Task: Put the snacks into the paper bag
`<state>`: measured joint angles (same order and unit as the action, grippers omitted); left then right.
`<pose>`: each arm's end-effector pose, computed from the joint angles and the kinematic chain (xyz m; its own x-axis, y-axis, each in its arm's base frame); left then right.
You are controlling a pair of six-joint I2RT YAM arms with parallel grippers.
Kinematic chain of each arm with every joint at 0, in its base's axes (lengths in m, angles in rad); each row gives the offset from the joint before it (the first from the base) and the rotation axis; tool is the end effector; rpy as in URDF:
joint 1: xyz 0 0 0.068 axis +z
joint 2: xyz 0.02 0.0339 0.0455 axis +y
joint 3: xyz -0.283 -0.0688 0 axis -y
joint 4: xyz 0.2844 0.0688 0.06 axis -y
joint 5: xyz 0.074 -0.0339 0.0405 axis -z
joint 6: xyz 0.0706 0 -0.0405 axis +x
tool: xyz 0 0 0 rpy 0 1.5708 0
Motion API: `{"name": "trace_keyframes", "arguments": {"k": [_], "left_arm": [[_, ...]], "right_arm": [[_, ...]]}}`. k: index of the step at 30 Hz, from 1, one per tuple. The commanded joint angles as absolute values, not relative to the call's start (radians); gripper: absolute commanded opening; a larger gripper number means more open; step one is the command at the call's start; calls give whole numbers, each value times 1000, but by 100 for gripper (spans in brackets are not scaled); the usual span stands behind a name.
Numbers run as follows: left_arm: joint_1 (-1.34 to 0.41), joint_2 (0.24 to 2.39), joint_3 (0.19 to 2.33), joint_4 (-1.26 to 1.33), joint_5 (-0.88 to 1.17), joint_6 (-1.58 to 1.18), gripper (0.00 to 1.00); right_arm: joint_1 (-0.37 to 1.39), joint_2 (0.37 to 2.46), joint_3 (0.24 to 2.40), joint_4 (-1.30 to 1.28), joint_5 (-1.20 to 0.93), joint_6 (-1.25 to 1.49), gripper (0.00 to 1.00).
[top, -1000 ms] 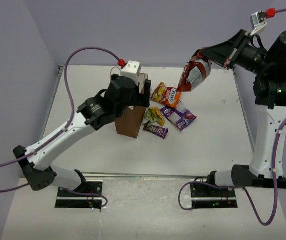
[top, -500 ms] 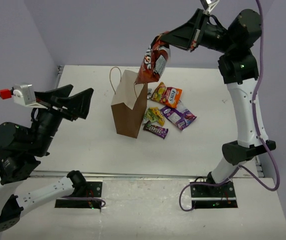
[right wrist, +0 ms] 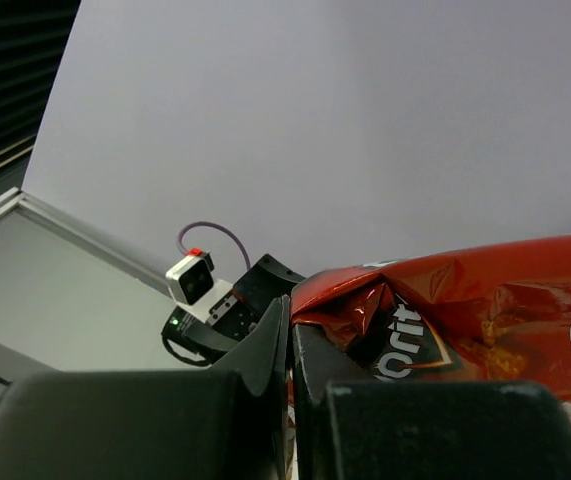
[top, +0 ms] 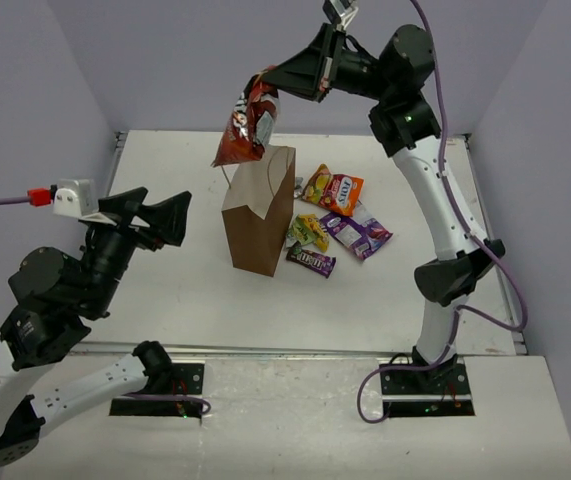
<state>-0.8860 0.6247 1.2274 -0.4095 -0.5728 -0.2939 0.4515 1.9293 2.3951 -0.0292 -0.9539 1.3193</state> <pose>0.1065 -0.0700 0.5153 0.0251 -0.4157 -0.9092 0.3362 0.8600 -0.3839 0.3802 0.2484 0.6084 -0.7940 0.2377 -0.5596 -0.5968 -0.1294 0.7919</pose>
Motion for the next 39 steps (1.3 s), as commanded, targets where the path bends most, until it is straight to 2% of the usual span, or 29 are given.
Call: {"name": "trace_keyframes", "arguments": {"k": [1,6,9,14,16,17,19,20,22,23,27,31,32,34,36,39], "left_arm": [[-885,606,1209,-413,-620,-270,100],[-885,594,1192,-414,-629,-268,100],[-885,589,1177,-405,-630,-270,100],[-885,589,1161,-403,-627,-275,100],[-885,589,1155,-399,-626,-278,100],[-885,594,1152,-397,-626,-278,100],[-885,597,1147,-393,-623,-281,100],[-885,598,1147,-393,-623,-282,100],[-885,604,1146,-390,-621,-282,100],[-885,607,1146,-391,-621,-282,100],[-885,614,1144,-390,-626,-278,100],[-885,624,1138,-402,-647,-273,100],[-885,624,1134,-405,-656,-272,100],[-885,626,1131,-422,-678,-275,100],[-885,621,1128,-445,-675,-279,100],[-885,594,1092,-452,-649,-275,100]], "right_arm": [[468,1873,2341,35,-890,1284,0],[472,1833,2237,11,-862,1235,0],[474,1781,2073,49,-851,1226,0],[476,1711,1935,84,-838,1201,1],[477,1700,1893,89,-831,1187,12],[477,1695,1881,87,-828,1183,30],[477,1692,1879,78,-825,1169,50],[477,1695,1890,58,-822,1164,66],[477,1719,1974,13,-816,1141,74],[476,1732,2018,-47,-818,1134,83],[471,1801,2309,-225,-796,1057,88],[408,1732,2320,-429,-688,895,89],[391,1705,2280,-505,-652,853,90],[317,1604,2066,-514,-577,776,90],[255,1551,1798,-460,-600,769,90],[143,1514,1526,-325,-695,790,90]]}}
